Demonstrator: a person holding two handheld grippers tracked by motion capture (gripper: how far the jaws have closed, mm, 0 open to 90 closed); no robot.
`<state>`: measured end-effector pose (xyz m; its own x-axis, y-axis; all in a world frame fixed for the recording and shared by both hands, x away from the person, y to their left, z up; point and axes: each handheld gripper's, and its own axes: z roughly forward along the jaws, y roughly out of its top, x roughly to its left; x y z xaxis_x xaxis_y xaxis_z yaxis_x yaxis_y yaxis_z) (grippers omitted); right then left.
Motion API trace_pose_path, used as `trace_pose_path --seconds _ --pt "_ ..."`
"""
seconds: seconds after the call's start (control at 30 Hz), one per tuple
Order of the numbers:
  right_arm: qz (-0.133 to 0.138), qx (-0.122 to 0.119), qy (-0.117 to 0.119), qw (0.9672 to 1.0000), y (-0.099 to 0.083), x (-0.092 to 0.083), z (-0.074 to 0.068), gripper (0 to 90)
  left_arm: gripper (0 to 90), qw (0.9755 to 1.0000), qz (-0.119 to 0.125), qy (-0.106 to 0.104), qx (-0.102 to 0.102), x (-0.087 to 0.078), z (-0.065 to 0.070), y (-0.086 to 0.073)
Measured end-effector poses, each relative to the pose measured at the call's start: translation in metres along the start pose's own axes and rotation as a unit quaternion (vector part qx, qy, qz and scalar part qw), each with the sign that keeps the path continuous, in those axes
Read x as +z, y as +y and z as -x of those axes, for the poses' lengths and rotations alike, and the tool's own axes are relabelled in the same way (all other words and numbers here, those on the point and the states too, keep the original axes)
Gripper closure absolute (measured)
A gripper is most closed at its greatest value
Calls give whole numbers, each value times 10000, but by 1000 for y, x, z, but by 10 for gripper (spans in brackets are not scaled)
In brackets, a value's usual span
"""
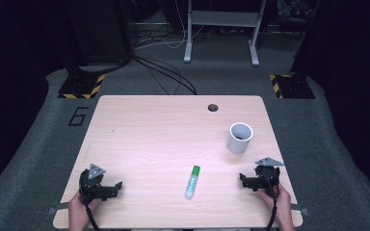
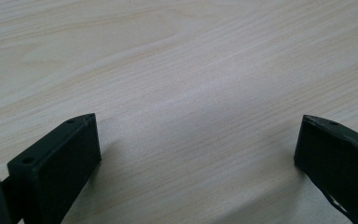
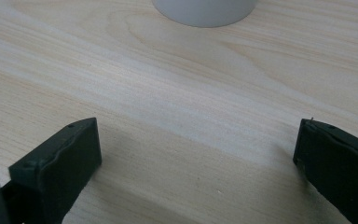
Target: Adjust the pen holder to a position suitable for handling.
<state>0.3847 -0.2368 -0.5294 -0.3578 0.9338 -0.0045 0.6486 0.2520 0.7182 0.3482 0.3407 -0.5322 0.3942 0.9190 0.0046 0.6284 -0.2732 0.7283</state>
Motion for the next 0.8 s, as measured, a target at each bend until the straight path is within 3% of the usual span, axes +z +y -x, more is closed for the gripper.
trace_pose_path --seconds 0.4,0.5,0.8 --pt "-2 -1 1 10000 0 0 0 2 4 9999 -84 60 -48 -2 1 0" --pt "32 -70 119 9999 -1 -1 2 1 3 9999 -83 66 -60 -2 2 0" --pt "-54 -144 86 9998 0 -2 2 0 3 9999 11 123 -96 0 3 -1"
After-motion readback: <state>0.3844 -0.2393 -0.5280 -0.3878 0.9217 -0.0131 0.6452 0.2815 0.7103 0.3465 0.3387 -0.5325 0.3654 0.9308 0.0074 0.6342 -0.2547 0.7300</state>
